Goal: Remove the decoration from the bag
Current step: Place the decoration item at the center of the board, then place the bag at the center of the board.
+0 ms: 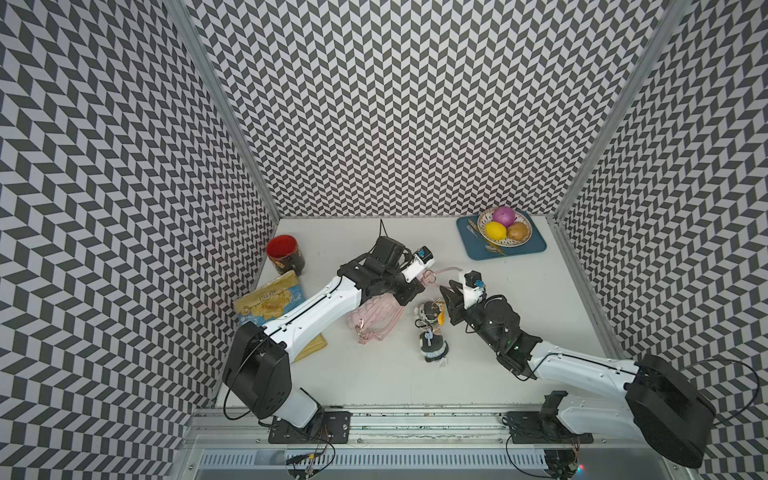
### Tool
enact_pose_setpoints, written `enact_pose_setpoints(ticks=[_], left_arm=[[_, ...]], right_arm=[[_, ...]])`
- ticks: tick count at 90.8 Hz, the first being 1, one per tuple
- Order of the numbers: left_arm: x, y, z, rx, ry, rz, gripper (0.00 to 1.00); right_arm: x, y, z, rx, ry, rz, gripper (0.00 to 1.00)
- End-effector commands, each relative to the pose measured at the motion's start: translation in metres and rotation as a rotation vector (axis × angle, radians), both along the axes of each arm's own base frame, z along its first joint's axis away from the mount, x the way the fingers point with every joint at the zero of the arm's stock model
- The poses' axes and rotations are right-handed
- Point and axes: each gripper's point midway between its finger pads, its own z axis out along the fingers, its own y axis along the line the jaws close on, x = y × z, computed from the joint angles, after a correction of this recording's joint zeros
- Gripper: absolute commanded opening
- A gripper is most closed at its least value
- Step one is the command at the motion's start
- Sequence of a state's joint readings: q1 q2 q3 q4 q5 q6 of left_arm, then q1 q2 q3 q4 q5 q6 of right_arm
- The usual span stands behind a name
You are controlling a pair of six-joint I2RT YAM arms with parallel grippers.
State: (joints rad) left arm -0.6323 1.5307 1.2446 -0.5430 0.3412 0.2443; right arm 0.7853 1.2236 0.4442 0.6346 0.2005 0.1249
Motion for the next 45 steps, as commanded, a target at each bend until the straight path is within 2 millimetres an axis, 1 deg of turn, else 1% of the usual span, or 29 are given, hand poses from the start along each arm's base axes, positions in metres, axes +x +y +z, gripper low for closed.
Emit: enact_pose_setpoints(ticks=[1, 10, 16, 24, 31, 41, 45], left_arm=[[0.01, -0.011, 0.013, -0.049, -0.018, 0.001, 0.0], [0.018, -0.003, 0.004, -0.015, -0.007, 0.048, 0.0], [0.02, 0.001, -0.004, 0.003, 0.017, 0.069, 0.0], [0.024, 0.009, -0.022, 0.052, 0.027, 0.111, 0.0], [0.025, 0.01, -0.037, 0.074, 0.049, 0.124, 0.0], [0.026, 0.007, -0.052, 0.091, 0.084, 0.132, 0.0], [0.025, 0.003, -0.057, 0.086, 0.098, 0.13, 0.05]], right_arm=[[-0.004, -0.005, 0.002, 0.021, -0.001, 0.011, 0.35], [-0.007, -0.012, 0.002, 0.017, -0.003, 0.001, 0.35], [-0.009, -0.019, -0.001, 0.014, 0.007, -0.01, 0.39], [-0.01, -0.032, -0.009, 0.013, 0.03, -0.03, 0.44], [-0.012, -0.044, -0.016, 0.011, 0.052, -0.044, 0.49], [-0.012, -0.063, -0.022, 0.021, 0.065, -0.084, 0.62], [-0.012, -0.07, -0.024, 0.022, 0.071, -0.102, 0.67]])
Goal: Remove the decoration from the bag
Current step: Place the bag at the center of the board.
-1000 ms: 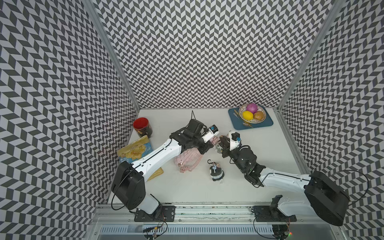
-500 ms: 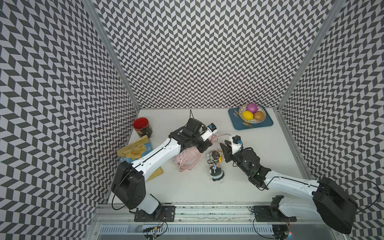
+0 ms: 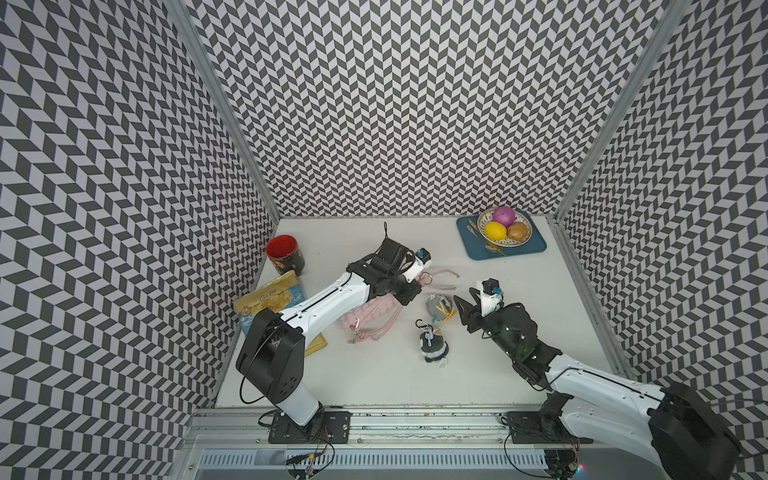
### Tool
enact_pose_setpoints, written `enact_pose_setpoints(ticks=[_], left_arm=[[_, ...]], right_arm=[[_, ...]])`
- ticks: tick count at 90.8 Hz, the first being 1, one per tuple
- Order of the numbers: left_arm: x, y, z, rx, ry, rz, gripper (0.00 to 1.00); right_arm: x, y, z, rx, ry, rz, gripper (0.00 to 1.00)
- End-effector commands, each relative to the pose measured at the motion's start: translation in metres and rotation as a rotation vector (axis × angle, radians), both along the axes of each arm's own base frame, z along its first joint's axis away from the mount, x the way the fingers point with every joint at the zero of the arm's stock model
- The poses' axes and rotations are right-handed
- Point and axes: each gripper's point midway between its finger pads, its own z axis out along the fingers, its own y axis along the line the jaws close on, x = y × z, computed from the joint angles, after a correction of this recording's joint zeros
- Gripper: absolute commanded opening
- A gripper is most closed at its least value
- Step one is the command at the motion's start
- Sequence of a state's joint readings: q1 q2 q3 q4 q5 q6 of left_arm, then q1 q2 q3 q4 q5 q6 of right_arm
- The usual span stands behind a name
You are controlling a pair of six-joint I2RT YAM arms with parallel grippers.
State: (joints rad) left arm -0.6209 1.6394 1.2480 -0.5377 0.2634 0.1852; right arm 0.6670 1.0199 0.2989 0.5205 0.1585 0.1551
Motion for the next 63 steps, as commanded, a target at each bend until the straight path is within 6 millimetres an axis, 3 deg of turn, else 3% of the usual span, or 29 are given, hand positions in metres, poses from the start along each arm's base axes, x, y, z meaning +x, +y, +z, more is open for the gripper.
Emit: enact_pose_setpoints(ticks=[1, 6, 13, 22, 27, 36, 43, 48, 54, 63], left_arm=[[0.005, -0.006, -0.013, -0.003, 0.02, 0.023, 0.06], [0.002, -0.013, -0.017, -0.012, 0.033, 0.01, 0.11], [0.006, -0.016, -0.022, -0.01, 0.033, 0.03, 0.29], [0.027, -0.009, -0.024, 0.02, -0.006, 0.128, 0.38], [0.041, -0.005, -0.019, 0.016, -0.029, 0.186, 0.47], [0.051, -0.011, -0.004, -0.017, -0.05, 0.212, 0.52], [0.054, -0.01, 0.009, -0.036, -0.078, 0.226, 0.67], [0.059, 0.0, 0.023, -0.049, -0.13, 0.273, 0.78], [0.068, 0.023, 0.045, -0.094, -0.201, 0.358, 0.98], [0.086, 0.079, 0.076, -0.163, -0.319, 0.544, 1.0]], right_arm=[[-0.002, -0.014, 0.0, 0.029, 0.009, -0.024, 0.68], [-0.001, -0.02, -0.002, 0.03, 0.014, -0.036, 0.73], [0.002, -0.027, -0.002, 0.036, 0.025, -0.052, 0.78], [0.006, -0.03, 0.001, 0.047, 0.037, -0.049, 0.81], [0.01, -0.032, 0.003, 0.044, 0.042, -0.058, 0.84], [0.016, -0.04, 0.007, 0.037, 0.048, -0.091, 0.9], [0.02, -0.047, 0.015, 0.047, 0.041, -0.106, 0.95], [0.023, -0.053, 0.02, 0.055, 0.038, -0.115, 0.99], [0.029, -0.063, 0.026, 0.071, 0.035, -0.14, 1.0], [0.046, -0.085, 0.026, 0.082, 0.038, -0.209, 1.0]])
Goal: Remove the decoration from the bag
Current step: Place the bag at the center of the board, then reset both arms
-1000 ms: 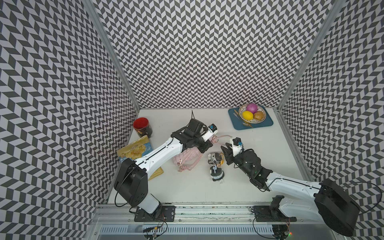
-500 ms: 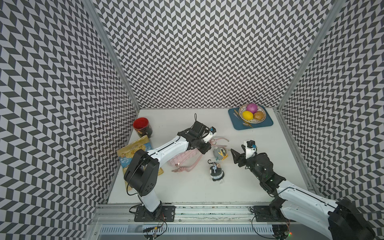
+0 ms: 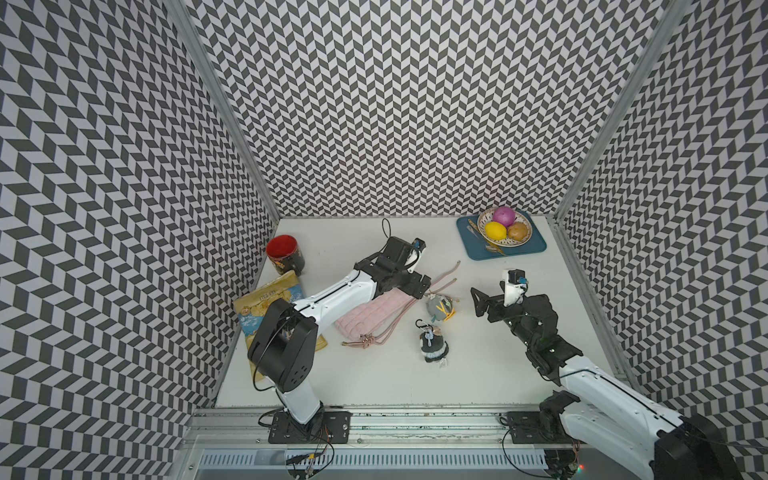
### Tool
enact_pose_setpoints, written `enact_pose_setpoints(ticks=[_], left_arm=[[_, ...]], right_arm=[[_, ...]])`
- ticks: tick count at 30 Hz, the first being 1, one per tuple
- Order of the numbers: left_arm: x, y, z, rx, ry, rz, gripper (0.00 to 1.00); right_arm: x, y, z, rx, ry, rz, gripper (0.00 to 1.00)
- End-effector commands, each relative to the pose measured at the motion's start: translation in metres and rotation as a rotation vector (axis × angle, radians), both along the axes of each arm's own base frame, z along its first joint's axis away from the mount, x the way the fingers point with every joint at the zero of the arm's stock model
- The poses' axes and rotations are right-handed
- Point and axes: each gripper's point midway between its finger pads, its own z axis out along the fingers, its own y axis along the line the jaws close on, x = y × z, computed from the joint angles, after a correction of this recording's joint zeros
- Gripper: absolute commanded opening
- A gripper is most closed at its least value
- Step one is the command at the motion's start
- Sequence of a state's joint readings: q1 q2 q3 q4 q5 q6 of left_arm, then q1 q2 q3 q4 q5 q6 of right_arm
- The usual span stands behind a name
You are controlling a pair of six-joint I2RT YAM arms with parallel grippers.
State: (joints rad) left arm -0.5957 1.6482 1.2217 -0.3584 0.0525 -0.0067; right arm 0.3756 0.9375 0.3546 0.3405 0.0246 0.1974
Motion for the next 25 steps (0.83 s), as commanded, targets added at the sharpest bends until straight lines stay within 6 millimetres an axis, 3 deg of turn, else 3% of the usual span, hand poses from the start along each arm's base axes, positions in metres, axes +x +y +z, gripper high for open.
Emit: enact_pose_setpoints(ticks=[1, 2, 6, 8, 13, 15, 20, 25], left_arm=[[0.035, 0.067, 0.068, -0.107, -0.229, 0.262, 1.0], [0.041, 0.091, 0.074, -0.111, -0.278, 0.34, 1.0], [0.05, 0.201, 0.056, -0.102, -0.376, 0.621, 1.0], [0.046, 0.232, 0.056, -0.121, -0.432, 0.692, 1.0], [0.027, 0.274, 0.041, -0.164, -0.546, 0.747, 1.0], [0.022, 0.288, 0.036, -0.18, -0.571, 0.77, 1.0], [0.016, 0.302, 0.027, -0.212, -0.599, 0.759, 1.0], [0.014, 0.303, 0.027, -0.226, -0.624, 0.739, 1.0]], right_arm=[[0.018, -0.017, 0.016, 0.033, -0.032, -0.052, 1.0], [0.024, -0.025, 0.012, 0.021, -0.023, -0.077, 1.0], [0.046, -0.061, -0.011, -0.06, 0.018, -0.194, 1.0], [0.052, -0.076, -0.012, -0.066, 0.017, -0.228, 0.99], [0.052, -0.112, -0.002, -0.04, -0.108, -0.313, 1.0], [0.056, -0.118, -0.004, -0.052, -0.118, -0.305, 1.0], [0.06, -0.124, -0.015, -0.088, -0.147, -0.322, 0.99], [0.062, -0.128, -0.021, -0.093, -0.156, -0.335, 1.0]])
